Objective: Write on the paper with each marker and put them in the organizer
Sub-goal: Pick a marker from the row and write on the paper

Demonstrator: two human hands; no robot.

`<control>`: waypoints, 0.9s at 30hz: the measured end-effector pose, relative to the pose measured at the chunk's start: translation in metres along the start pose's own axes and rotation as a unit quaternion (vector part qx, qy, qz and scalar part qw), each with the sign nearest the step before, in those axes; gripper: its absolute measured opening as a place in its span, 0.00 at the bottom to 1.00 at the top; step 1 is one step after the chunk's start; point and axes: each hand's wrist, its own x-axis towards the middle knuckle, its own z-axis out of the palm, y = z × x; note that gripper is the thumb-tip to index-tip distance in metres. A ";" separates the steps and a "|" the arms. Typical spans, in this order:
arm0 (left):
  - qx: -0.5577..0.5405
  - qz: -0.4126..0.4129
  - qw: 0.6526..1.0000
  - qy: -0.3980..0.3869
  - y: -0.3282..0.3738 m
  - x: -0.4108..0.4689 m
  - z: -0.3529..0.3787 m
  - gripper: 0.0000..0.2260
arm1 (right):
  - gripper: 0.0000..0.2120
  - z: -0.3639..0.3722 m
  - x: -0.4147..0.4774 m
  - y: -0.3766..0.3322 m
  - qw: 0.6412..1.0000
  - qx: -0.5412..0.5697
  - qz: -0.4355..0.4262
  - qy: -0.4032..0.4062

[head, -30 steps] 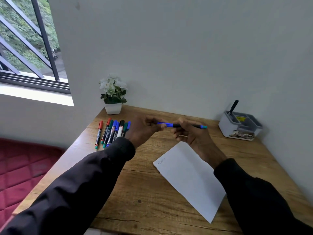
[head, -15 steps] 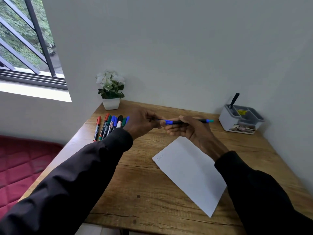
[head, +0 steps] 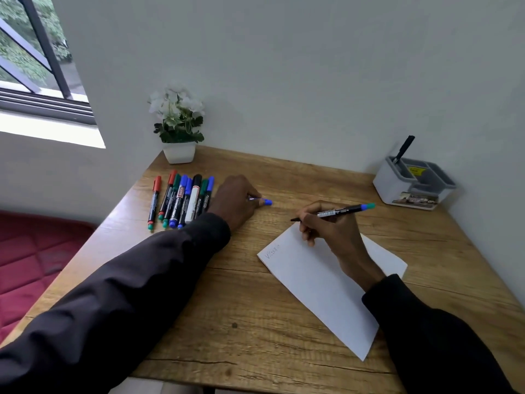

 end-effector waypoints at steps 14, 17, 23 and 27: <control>-0.171 0.105 0.975 -0.100 0.001 -0.013 -0.013 0.10 | 0.04 0.004 -0.010 0.011 0.998 0.001 -0.030 -0.050; -0.199 0.126 0.954 -0.185 0.001 -0.019 -0.013 0.11 | 0.07 0.006 -0.013 0.013 0.998 0.011 -0.036 -0.058; -0.199 0.128 0.926 -0.295 0.004 -0.022 -0.015 0.17 | 0.09 0.007 -0.013 0.017 0.997 0.008 -0.045 -0.068; -0.143 0.123 0.933 -0.306 0.004 -0.023 -0.013 0.16 | 0.06 0.007 -0.013 0.018 0.995 -0.014 -0.058 -0.080</control>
